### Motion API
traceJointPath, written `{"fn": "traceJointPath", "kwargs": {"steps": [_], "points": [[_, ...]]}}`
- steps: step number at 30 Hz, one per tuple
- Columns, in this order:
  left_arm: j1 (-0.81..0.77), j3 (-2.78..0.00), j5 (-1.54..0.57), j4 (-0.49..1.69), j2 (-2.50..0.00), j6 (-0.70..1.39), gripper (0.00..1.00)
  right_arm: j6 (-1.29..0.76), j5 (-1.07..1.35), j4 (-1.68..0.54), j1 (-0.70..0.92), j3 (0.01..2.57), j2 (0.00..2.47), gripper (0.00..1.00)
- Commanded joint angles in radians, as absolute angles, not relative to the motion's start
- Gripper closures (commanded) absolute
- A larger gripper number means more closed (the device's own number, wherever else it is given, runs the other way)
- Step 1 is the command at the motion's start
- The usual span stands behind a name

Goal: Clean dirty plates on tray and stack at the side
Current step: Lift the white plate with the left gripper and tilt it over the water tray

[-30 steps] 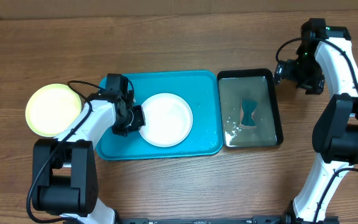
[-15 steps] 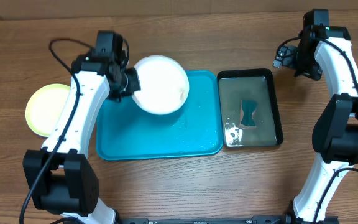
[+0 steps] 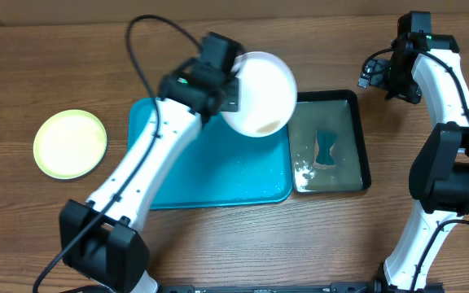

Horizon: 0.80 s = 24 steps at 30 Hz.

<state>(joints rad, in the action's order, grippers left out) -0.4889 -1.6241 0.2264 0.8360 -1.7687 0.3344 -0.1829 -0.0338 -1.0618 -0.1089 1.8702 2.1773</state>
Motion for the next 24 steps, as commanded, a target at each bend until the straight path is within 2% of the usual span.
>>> {"fn": "traceJointPath", "kwargs": {"steps": [1, 9, 15, 24], "points": [[-0.563, -1.652, 0.326, 0.796, -1.773, 0.343, 0.96, -0.187, -0.044, -1.055, -0.107, 1.885, 2.149, 0.0], [-0.698, -1.652, 0.466, 0.714, -1.773, 0.302, 0.96, -0.187, -0.044, -1.055, -0.107, 1.885, 2.149, 0.0], [-0.788, -1.652, 0.646, 0.664, -1.773, 0.14, 0.96, -0.187, -0.044, -1.055, -0.107, 1.885, 2.149, 0.0], [-0.951, -1.652, 1.022, 0.52, -1.773, -0.154, 0.96, -0.187, -0.044, -1.055, -0.107, 1.885, 2.149, 0.0]]}}
